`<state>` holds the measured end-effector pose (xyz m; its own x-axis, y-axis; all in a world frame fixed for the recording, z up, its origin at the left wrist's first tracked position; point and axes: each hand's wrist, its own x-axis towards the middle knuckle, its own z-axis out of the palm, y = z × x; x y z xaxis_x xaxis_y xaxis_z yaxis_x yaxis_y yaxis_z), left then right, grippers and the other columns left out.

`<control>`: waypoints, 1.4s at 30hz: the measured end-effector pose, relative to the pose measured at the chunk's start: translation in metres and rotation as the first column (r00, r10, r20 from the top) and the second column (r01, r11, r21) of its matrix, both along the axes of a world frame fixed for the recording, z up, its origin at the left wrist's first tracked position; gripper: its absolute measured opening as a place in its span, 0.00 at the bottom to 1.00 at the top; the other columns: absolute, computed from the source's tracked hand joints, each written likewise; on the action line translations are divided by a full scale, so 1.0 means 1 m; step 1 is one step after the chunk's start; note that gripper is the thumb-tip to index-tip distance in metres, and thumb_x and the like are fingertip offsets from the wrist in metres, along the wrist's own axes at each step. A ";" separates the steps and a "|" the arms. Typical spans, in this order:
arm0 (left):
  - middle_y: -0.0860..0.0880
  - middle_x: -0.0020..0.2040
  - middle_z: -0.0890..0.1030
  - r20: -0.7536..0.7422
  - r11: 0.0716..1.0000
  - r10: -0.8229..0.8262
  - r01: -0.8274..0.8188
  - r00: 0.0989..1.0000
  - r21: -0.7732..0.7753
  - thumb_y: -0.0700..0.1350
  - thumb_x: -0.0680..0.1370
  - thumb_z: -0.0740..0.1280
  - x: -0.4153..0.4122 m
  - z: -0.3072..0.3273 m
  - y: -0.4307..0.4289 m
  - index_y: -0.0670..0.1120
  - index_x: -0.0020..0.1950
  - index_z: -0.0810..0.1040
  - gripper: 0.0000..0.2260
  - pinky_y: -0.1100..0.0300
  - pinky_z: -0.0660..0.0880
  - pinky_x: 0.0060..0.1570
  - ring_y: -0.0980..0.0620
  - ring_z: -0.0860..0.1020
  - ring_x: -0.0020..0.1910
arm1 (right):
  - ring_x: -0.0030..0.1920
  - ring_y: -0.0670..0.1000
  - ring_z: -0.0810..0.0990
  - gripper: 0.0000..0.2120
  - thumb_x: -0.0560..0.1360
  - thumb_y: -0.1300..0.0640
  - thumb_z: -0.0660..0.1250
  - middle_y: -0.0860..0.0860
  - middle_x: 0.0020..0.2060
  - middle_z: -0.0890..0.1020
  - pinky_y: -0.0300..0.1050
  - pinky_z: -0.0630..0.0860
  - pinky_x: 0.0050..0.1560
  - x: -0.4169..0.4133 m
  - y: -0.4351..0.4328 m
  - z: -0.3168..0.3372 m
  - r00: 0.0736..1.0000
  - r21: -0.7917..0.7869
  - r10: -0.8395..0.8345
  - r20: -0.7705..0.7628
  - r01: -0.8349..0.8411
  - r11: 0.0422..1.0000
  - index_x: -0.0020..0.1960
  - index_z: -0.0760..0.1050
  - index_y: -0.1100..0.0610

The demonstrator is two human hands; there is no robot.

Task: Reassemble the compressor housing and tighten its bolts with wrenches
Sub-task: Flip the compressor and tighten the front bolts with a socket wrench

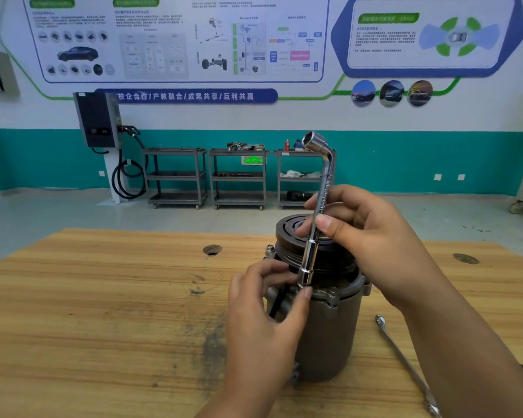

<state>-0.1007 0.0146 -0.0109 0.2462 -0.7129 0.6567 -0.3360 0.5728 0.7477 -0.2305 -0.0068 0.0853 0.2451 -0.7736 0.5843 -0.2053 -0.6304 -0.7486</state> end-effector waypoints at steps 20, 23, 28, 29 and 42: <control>0.48 0.45 0.80 0.014 0.999 0.031 -0.030 0.999 -0.033 0.41 0.67 0.76 -0.001 0.004 0.002 0.57 0.46 0.75 0.16 0.81 0.63 0.47 0.71 0.74 0.50 | 0.43 0.45 0.84 0.08 0.76 0.63 0.64 0.46 0.38 0.85 0.49 0.77 0.51 0.001 0.000 -0.001 1.000 -0.023 -0.025 -0.002 0.025 0.999 0.45 0.76 0.51; 0.49 0.46 0.79 -0.001 0.999 0.025 -0.025 1.000 -0.022 0.41 0.67 0.76 -0.001 0.005 0.003 0.57 0.46 0.75 0.16 0.81 0.63 0.47 0.71 0.75 0.49 | 0.42 0.45 0.84 0.06 0.74 0.61 0.66 0.45 0.37 0.85 0.50 0.78 0.51 0.003 0.001 -0.002 0.999 -0.032 -0.033 0.017 0.034 0.999 0.44 0.76 0.51; 0.50 0.47 0.78 -0.009 1.000 0.019 -0.019 1.000 -0.024 0.41 0.66 0.75 -0.002 0.006 0.004 0.57 0.46 0.75 0.16 0.81 0.63 0.47 0.70 0.75 0.49 | 0.43 0.45 0.84 0.05 0.75 0.60 0.66 0.46 0.38 0.85 0.51 0.78 0.52 0.003 -0.001 -0.003 0.999 -0.039 -0.037 0.014 0.037 0.999 0.45 0.76 0.50; 0.50 0.46 0.78 -0.010 1.000 0.019 -0.019 1.000 -0.022 0.42 0.66 0.75 -0.002 0.006 0.004 0.57 0.46 0.75 0.15 0.81 0.63 0.47 0.70 0.75 0.49 | 0.43 0.45 0.84 0.05 0.75 0.60 0.65 0.46 0.38 0.85 0.51 0.78 0.52 0.003 -0.001 -0.003 0.999 -0.039 -0.035 0.010 0.035 0.999 0.45 0.76 0.50; 0.57 0.45 0.79 -0.005 0.999 0.042 -0.042 0.999 -0.008 0.43 0.66 0.76 -0.001 0.004 0.003 0.60 0.46 0.74 0.16 0.79 0.63 0.47 0.67 0.74 0.50 | 0.44 0.44 0.84 0.08 0.76 0.61 0.63 0.45 0.39 0.85 0.50 0.78 0.52 0.001 -0.002 -0.003 0.998 -0.058 -0.030 -0.057 0.027 0.998 0.45 0.76 0.49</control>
